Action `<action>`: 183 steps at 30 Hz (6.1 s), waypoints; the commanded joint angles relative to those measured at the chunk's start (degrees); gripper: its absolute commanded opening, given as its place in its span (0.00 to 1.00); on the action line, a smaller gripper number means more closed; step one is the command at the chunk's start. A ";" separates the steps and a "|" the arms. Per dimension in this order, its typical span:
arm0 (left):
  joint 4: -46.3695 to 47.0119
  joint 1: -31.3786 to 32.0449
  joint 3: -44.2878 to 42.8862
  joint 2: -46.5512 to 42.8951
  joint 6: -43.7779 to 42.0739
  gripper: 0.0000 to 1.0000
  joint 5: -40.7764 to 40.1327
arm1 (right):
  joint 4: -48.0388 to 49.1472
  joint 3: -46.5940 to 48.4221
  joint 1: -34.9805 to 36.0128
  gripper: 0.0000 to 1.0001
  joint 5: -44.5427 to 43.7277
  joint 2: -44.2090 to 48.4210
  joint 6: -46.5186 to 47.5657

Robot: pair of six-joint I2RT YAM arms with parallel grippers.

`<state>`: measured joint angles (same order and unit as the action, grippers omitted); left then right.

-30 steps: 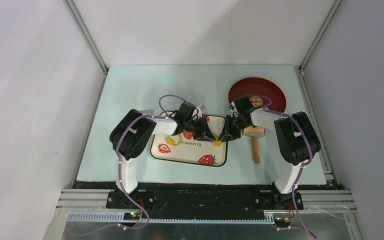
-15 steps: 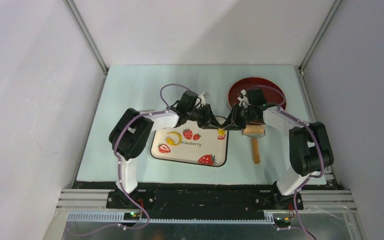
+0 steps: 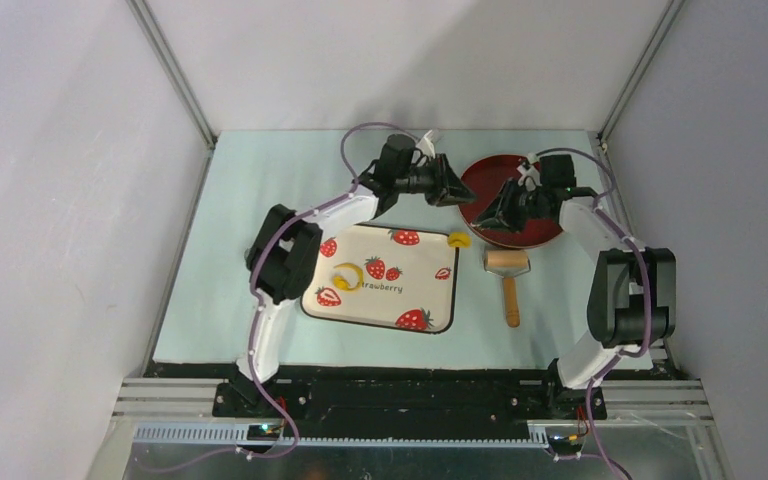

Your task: Roll out the dumpling wrappers from the dough

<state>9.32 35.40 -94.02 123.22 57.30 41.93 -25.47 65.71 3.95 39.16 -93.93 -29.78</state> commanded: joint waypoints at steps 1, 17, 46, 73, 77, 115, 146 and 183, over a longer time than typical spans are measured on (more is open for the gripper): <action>1.71 0.26 -10.96 7.83 4.15 0.25 2.04 | -1.33 4.94 -5.05 0.26 1.28 -2.89 2.85; -15.71 -4.33 -9.26 6.19 -13.48 0.38 -1.03 | -7.69 7.99 -1.85 0.56 -2.84 -8.42 6.85; -18.58 -8.82 10.44 -10.62 -25.43 0.43 1.75 | 2.57 4.31 11.07 0.64 -24.39 -9.87 15.27; -14.85 -10.39 20.49 -17.32 -24.72 0.53 0.66 | 3.30 8.43 11.57 0.38 -22.54 -14.03 14.37; -14.34 -10.43 21.00 -17.07 -24.64 0.53 1.04 | 3.59 8.44 11.69 0.35 -22.40 -13.74 14.51; -12.31 -11.67 27.95 -19.31 -25.39 0.53 1.65 | -1.16 15.14 -1.93 0.30 -11.91 -4.00 9.20; -6.74 -11.57 34.90 -22.35 -23.32 0.54 2.05 | -9.95 28.26 -3.40 0.69 -35.09 -21.67 13.90; 17.23 -38.04 60.93 -60.29 -10.49 1.00 -11.61 | 1.28 -1.86 -6.89 0.99 -23.61 14.75 8.87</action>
<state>22.50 3.44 -37.01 72.88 47.11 34.48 -27.55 68.12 -2.76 14.31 -88.09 -19.53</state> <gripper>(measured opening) 0.994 0.993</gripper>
